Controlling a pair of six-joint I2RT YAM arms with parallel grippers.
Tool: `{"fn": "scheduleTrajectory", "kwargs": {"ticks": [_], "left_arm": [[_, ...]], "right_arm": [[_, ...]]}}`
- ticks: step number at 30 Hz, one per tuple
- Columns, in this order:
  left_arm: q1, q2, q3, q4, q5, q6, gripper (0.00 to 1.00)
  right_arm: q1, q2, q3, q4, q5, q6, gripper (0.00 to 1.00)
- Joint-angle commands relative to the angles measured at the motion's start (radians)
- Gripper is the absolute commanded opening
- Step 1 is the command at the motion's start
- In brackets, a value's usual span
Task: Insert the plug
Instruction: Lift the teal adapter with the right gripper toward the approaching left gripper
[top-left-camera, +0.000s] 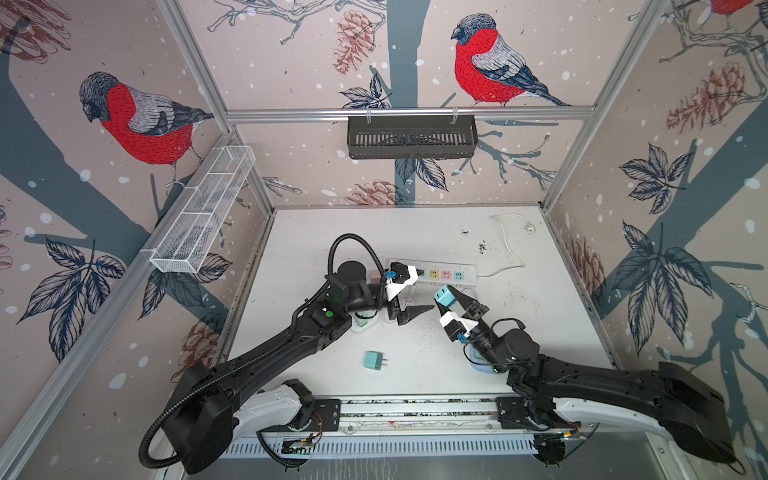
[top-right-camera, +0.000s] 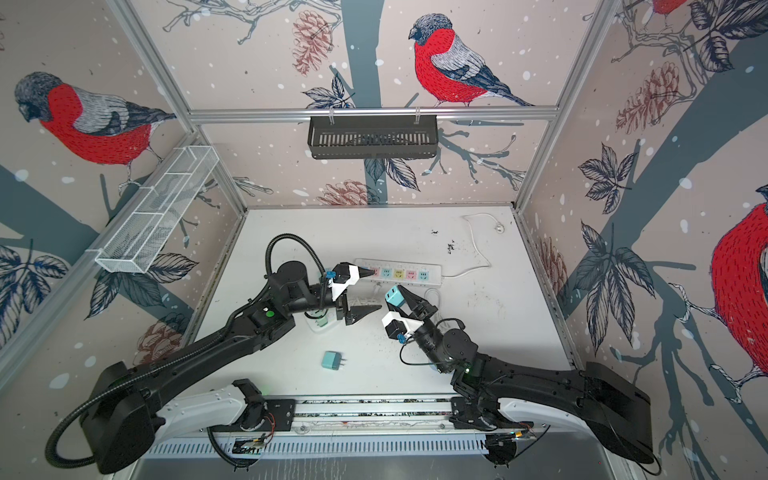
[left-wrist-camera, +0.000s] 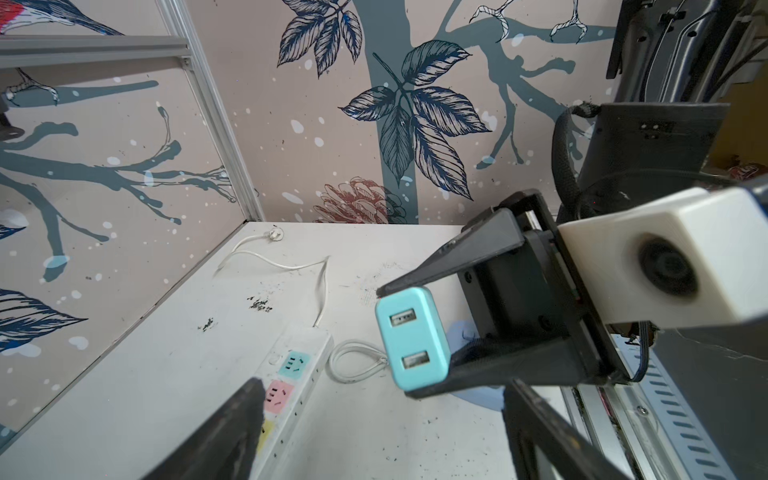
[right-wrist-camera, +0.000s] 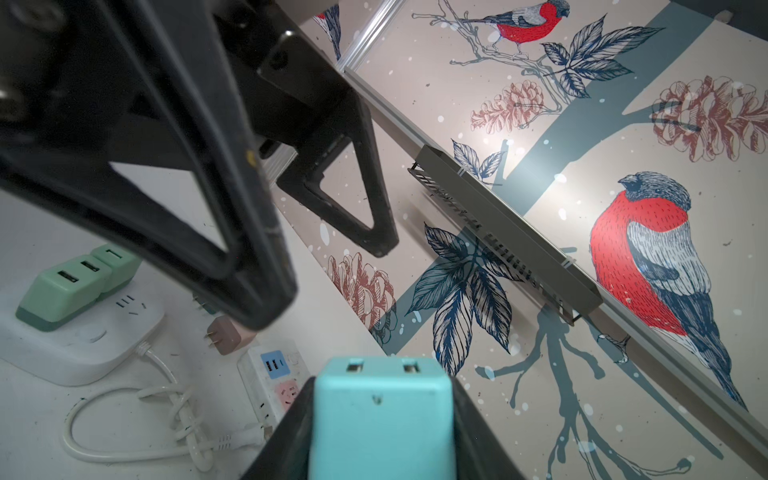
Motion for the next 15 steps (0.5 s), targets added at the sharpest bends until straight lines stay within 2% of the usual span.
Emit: {"fn": "scheduleTrajectory", "kwargs": {"ticks": [1,6,11,15], "left_arm": [[-0.035,0.020,0.035,-0.050,-0.003,0.025,0.87],[-0.076,0.052,0.081,-0.114,-0.039,0.050,0.85],[-0.080,0.072,0.094,-0.118,-0.039,0.046,0.82],[-0.087,0.106,0.131,-0.156,-0.040,0.046,0.68]], "right_arm": [[0.006,0.013,0.005,0.094,-0.026,-0.054,0.01],[0.017,0.015,0.017,0.105,-0.022,-0.083,0.01],[0.019,0.014,0.021,0.106,-0.036,-0.105,0.02],[0.018,0.015,0.016,0.123,-0.046,-0.114,0.02]]}}
